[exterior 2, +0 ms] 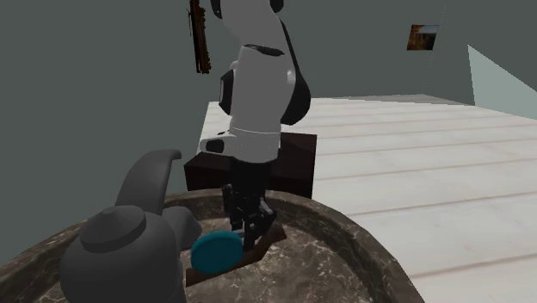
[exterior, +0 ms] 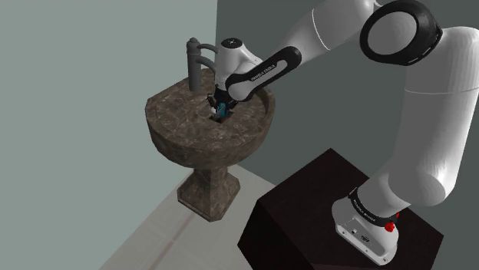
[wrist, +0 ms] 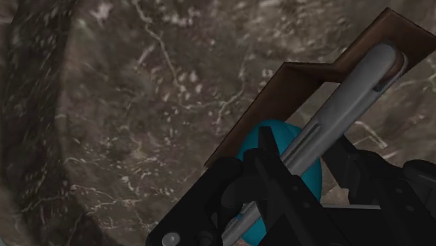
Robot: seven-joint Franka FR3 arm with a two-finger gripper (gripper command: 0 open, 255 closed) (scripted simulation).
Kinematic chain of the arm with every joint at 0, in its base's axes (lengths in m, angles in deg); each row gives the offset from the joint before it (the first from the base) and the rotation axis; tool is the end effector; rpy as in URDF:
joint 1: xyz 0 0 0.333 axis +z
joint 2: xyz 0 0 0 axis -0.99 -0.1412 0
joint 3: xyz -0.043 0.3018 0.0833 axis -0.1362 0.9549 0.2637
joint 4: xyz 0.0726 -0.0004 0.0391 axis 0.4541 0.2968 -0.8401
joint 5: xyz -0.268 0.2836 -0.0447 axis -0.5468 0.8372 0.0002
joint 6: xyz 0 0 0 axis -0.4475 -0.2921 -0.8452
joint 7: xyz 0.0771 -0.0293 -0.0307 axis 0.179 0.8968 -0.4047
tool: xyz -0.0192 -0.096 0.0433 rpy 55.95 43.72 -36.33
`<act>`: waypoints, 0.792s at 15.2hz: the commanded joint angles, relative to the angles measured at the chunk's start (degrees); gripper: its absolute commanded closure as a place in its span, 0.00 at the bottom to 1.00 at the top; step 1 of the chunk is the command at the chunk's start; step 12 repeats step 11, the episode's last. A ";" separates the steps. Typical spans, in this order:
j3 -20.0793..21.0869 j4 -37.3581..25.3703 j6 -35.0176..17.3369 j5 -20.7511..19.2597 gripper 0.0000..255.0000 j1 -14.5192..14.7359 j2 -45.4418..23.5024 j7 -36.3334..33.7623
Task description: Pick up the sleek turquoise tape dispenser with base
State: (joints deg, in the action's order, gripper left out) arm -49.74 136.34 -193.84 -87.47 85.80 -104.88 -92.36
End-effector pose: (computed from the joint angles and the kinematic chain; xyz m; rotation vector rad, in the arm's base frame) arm 0.6312 0.1615 0.2478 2.9524 -0.9431 0.3236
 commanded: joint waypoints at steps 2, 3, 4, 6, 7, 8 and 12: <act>0.55 -0.13 1.60 0.78 1.00 -0.34 1.51 0.74; 0.72 -0.17 2.14 1.05 1.00 -0.46 2.02 0.98; 0.89 -0.22 2.68 1.31 1.00 -0.57 2.53 1.23; 1.22 -0.36 3.77 1.84 1.00 -0.78 3.52 1.72; 1.37 -0.45 4.32 2.10 1.00 -0.88 4.00 1.96; 1.53 -0.55 4.88 2.36 1.00 -0.98 4.48 2.20; 1.70 -0.69 5.53 2.66 1.00 -1.08 5.02 2.48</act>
